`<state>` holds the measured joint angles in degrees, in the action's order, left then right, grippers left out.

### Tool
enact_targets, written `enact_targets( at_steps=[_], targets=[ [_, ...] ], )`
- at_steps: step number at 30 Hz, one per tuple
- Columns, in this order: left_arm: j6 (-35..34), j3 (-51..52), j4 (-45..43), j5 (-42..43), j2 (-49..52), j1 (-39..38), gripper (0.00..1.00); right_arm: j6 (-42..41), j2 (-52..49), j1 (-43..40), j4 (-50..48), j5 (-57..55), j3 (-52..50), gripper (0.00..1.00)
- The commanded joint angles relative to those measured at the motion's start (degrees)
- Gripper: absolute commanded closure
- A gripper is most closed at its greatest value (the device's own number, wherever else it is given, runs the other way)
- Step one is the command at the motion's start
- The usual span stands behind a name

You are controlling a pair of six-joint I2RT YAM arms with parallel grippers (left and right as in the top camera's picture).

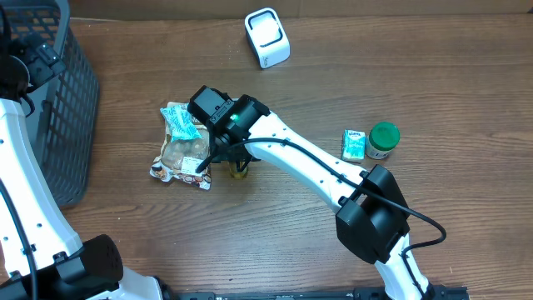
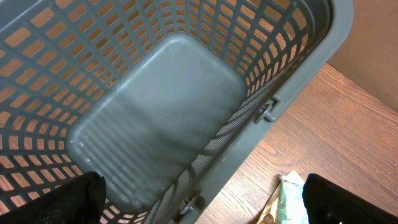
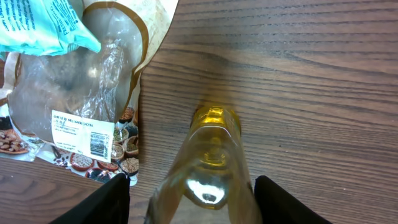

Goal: Scan the item barcode
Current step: 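Lower the right gripper and close it around the yellow bottle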

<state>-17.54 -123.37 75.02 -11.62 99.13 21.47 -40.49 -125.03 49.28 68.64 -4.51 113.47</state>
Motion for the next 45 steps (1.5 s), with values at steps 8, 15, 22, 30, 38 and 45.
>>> enact_targets(
  at_steps=[8, 15, 22, 30, 38, 45],
  targets=[
    [1.03, -0.52, -0.22, -0.15, 0.2, -0.13, 0.0, -0.02, -0.52, 0.48, -0.07, -0.59, 1.22, 0.24],
    [1.03, -0.52, -0.22, -0.13, 0.2, -0.13, 0.0, -0.02, -0.52, 0.48, -0.07, -0.57, 1.22, 0.0],
    [1.03, -0.52, -0.22, -0.13, 0.2, -0.13, 0.0, -0.02, -0.52, 0.48, -0.02, -0.59, 1.22, 0.12],
    [1.03, -0.52, -0.22, -0.15, 0.2, -0.13, 0.01, -0.02, -0.52, 0.48, 0.15, -0.61, 1.22, 0.24],
    [1.03, -0.52, -0.22, -0.13, 0.2, -0.13, 0.0, 0.0, -0.52, 0.48, 0.0, -2.14, 1.22, 0.41],
    [1.03, -0.52, -0.22, -0.15, 0.2, -0.13, 0.0, -0.02, -0.52, 0.48, 0.0, -2.1, 1.22, 0.53]
  ],
)
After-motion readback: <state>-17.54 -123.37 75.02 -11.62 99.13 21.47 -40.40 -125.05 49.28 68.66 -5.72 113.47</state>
